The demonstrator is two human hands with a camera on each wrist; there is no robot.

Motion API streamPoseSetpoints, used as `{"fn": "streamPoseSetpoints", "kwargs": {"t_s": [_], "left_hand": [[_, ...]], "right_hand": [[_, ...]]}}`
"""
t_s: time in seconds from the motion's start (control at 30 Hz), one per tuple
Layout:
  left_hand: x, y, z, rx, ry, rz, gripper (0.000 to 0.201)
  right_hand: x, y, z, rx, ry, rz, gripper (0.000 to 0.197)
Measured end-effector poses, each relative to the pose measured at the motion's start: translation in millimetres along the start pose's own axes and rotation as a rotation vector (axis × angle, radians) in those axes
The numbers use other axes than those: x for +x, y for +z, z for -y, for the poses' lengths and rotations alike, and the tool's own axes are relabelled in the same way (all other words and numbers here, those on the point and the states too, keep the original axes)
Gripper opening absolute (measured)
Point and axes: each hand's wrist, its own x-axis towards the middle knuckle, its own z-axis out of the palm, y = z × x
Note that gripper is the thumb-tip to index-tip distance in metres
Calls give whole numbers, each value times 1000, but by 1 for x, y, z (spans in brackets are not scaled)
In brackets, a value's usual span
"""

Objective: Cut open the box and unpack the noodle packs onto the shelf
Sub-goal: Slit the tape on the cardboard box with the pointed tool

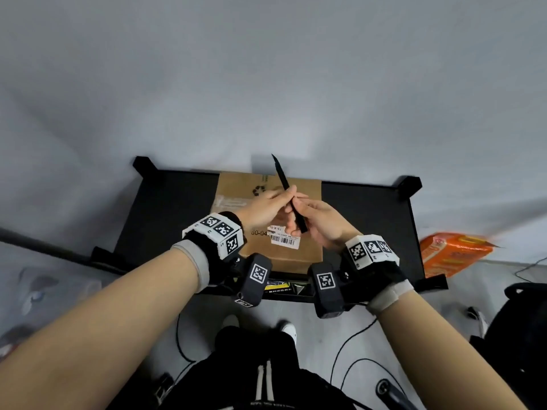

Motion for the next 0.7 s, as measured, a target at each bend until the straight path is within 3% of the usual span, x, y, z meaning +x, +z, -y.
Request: {"fn": "streamPoseSetpoints", "kwargs": {"t_s": [0.13, 0.27, 0.33, 0.43, 0.6, 0.7], "left_hand": [[-14, -35, 7, -385, -50, -9, 37], [-28, -85, 22, -531, -120, -272, 30], [-35, -108, 34, -483, -135, -378, 32], [-47, -140, 61, -220, -169, -441, 33], [-60, -160, 89, -94, -345, -308, 46], [-63, -168, 95, 38, -323, -249, 38]], "right_hand": [[26, 42, 1, -13, 53, 17, 35], [47, 69, 5, -394, 92, -66, 34], [55, 72, -1, -534, 54, -201, 33], [66, 77, -17, -745, 12, -449, 29], [68, 94, -41, -941, -137, -672, 23], [67, 100, -55, -1140, -203, -835, 21]]}}
